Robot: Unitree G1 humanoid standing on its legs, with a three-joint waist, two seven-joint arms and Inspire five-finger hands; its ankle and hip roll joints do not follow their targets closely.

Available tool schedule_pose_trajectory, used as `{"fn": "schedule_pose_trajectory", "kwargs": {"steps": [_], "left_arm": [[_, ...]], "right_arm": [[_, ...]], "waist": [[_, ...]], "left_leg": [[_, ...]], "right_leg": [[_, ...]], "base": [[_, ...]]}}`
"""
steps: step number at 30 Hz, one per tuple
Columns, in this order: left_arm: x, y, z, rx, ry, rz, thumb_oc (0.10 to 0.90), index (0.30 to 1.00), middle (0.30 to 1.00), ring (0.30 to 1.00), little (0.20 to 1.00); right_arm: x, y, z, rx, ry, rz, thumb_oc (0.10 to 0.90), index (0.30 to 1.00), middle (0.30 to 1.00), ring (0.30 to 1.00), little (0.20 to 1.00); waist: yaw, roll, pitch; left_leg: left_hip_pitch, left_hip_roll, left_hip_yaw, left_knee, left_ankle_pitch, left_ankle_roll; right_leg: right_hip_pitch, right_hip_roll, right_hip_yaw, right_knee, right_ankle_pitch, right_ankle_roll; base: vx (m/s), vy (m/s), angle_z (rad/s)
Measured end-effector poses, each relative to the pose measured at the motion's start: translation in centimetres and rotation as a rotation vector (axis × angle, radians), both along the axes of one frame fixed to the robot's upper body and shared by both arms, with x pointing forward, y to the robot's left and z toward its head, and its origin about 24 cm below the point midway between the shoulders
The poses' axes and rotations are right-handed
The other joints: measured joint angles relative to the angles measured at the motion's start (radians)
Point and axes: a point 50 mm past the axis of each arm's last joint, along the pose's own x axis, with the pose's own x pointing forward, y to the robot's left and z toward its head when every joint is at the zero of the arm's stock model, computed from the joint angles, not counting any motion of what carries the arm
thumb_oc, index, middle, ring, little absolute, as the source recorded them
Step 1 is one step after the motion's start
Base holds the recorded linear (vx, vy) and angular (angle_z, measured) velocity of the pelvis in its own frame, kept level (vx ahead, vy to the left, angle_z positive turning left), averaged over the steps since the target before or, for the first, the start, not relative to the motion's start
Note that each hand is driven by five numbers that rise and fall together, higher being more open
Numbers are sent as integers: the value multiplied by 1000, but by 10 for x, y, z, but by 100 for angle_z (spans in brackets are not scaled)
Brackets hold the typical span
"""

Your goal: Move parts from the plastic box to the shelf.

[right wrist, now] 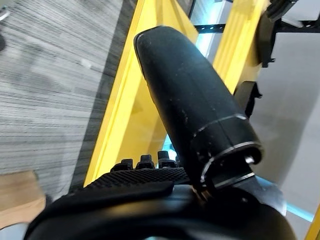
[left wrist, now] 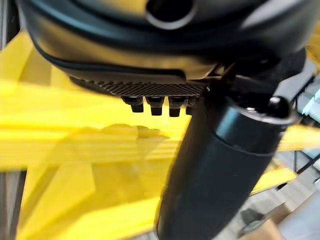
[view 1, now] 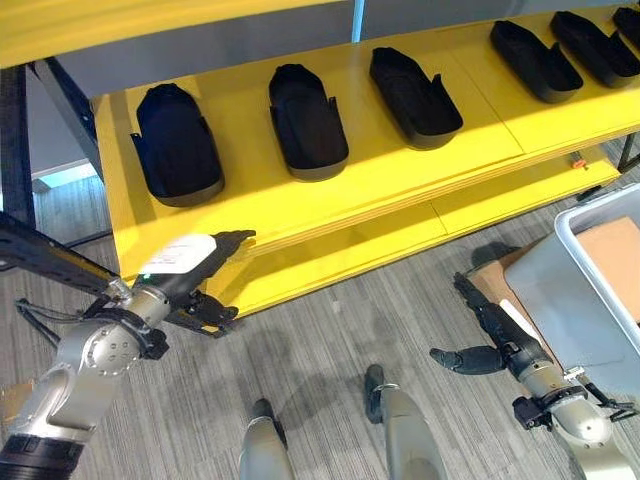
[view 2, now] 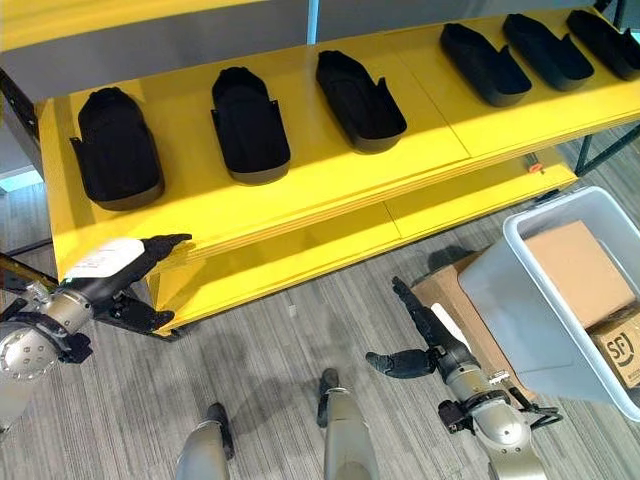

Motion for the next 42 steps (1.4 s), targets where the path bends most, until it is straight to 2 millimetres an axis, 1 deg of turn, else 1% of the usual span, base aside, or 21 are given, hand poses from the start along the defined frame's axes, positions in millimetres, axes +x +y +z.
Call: {"fn": "schedule_pose_trajectory", "kwargs": {"steps": [2,5,8,9,10,11,13,14,15,17,18,21,22,24,26,29,30,33,37,40,42], "left_arm": [[-12,-3,-6,-82,40,-17,900,1000,1000,1000,1000],[-19,-4,-16,-297,73,-20,900,1000,1000,1000,1000],[-31,-3,-28,-494,141,-23,900,1000,1000,1000,1000],[-31,-5,-37,-593,147,-12,900,1000,1000,1000,1000],[-30,-11,-49,-713,159,6,900,1000,1000,1000,1000],[-32,-14,-53,-734,171,3,900,1000,1000,1000,1000],[-36,-18,-62,-840,169,18,900,1000,1000,1000,1000],[-41,-25,-76,-1014,164,56,900,1000,1000,1000,1000],[-44,-30,-84,-1095,160,87,900,1000,1000,1000,1000],[-50,-38,-99,-1212,157,153,900,1000,1000,1000,1000],[-56,-41,-110,-1253,189,195,900,1000,1000,1000,1000],[-68,-45,-128,-1398,214,284,900,1000,1000,1000,1000],[-77,-47,-136,-1426,228,328,900,1000,1000,1000,1000],[-83,-51,-142,-1500,220,375,900,1000,1000,1000,1000],[-84,-50,-143,-1537,213,389,900,1000,1000,1000,1000],[-85,-57,-145,-1620,190,396,900,1000,1000,1000,1000],[-85,-61,-146,-1658,185,400,900,1000,1000,1000,1000],[-85,-65,-151,-1698,207,409,900,1000,1000,1000,1000],[-83,-67,-152,-1704,195,421,900,1000,1000,1000,1000],[-82,-69,-159,-1697,220,439,900,1000,1000,1000,1000],[-80,-76,-165,-1687,260,455,900,1000,1000,1000,1000]], "right_arm": [[0,0,0,1,-2,2,900,1000,1000,1000,1000],[1,0,1,16,-7,0,900,1000,1000,1000,1000],[-1,0,2,14,-18,4,900,1000,1000,1000,1000],[-1,0,2,20,-21,5,900,1000,1000,1000,1000],[0,1,4,33,-36,10,900,1000,1000,1000,1000],[0,1,6,31,-49,16,900,1000,1000,1000,1000],[-1,1,6,37,-63,17,900,1000,1000,1000,1000],[-5,0,4,64,-59,4,900,1000,1000,1000,1000],[-9,-1,1,81,-48,-5,900,1000,1000,1000,1000],[-15,-1,-5,106,-24,-21,900,1000,1000,1000,1000],[-18,0,-8,128,-13,-30,900,1000,1000,1000,1000],[-20,0,-10,147,-11,-48,900,1000,1000,1000,1000],[-23,0,-13,190,-1,-62,900,1000,1000,1000,1000],[-29,2,-20,244,26,-79,900,1000,1000,1000,1000],[-31,7,-25,273,50,-67,900,1000,1000,1000,1000],[-37,14,-39,373,96,-92,900,1000,1000,1000,1000],[-39,19,-45,434,119,-100,900,1000,1000,1000,1000],[-44,29,-58,551,175,-119,900,1000,1000,1000,1000],[-40,42,-60,619,191,-89,900,1000,1000,1000,1000],[-32,55,-61,668,203,-50,900,1000,1000,1000,1000],[-26,65,-63,684,220,-24,900,1000,1000,1000,1000]], "waist": [[4,1,0],[24,10,-1],[23,25,-5],[24,34,-8],[22,49,-16],[25,52,-18],[20,57,-23],[20,66,-35],[20,71,-47],[19,77,-67],[23,81,-94],[21,92,-123],[24,94,-145],[22,94,-171],[28,89,-197],[32,83,-228],[41,81,-234],[50,78,-256],[51,76,-258],[53,69,-279],[54,61,-284]], "left_leg": [[6,-2,0,-3,0,0],[26,-9,0,-20,6,0],[84,-10,2,-59,14,1],[104,-11,2,-74,19,2],[126,-12,2,-91,21,2],[140,-11,2,-102,24,1],[173,-12,4,-139,38,1],[204,-12,3,-179,54,-2],[227,-12,2,-213,66,-1],[278,-11,2,-270,87,2],[301,-8,-2,-309,101,2],[345,-10,-1,-362,128,1],[365,-10,-1,-386,136,-1],[381,-13,-10,-409,148,-1],[381,-18,-16,-424,150,6],[383,-25,-28,-442,156,13],[394,-29,-27,-448,158,16],[398,-33,-27,-456,161,19],[398,-45,-29,-458,167,24],[398,-54,-27,-467,173,26],[414,-65,-26,-477,177,29]], "right_leg": [[4,-1,0,0,-1,0],[18,-8,0,-3,-7,9],[70,-7,-6,-29,-8,10],[89,-7,-6,-39,-7,12],[113,-7,-9,-50,-7,12],[125,-5,-11,-56,-7,13],[153,-3,-17,-73,-6,13],[182,-1,-28,-95,-5,13],[202,-1,-38,-112,-4,13],[245,6,-50,-144,0,12],[266,10,-65,-163,0,10],[306,14,-74,-197,16,10],[332,17,-83,-227,26,15],[365,16,-99,-265,39,23],[376,14,-107,-293,47,32],[398,12,-119,-330,62,41],[413,10,-120,-345,70,43],[426,9,-121,-370,79,48],[438,3,-121,-397,102,54],[443,-3,-119,-420,115,57],[463,-12,-119,-439,127,64]], "base": [[0,0,0],[36,-6,3],[75,-15,2],[62,-6,3],[63,-6,1],[54,-6,3],[47,-5,5],[67,-7,15],[63,-2,18],[38,1,15],[50,-4,13],[23,6,8],[1,16,17],[-16,18,18],[-15,24,12],[-24,36,13],[-26,34,1],[-41,58,3],[-23,59,2],[-5,71,-1],[2,87,2]]}}
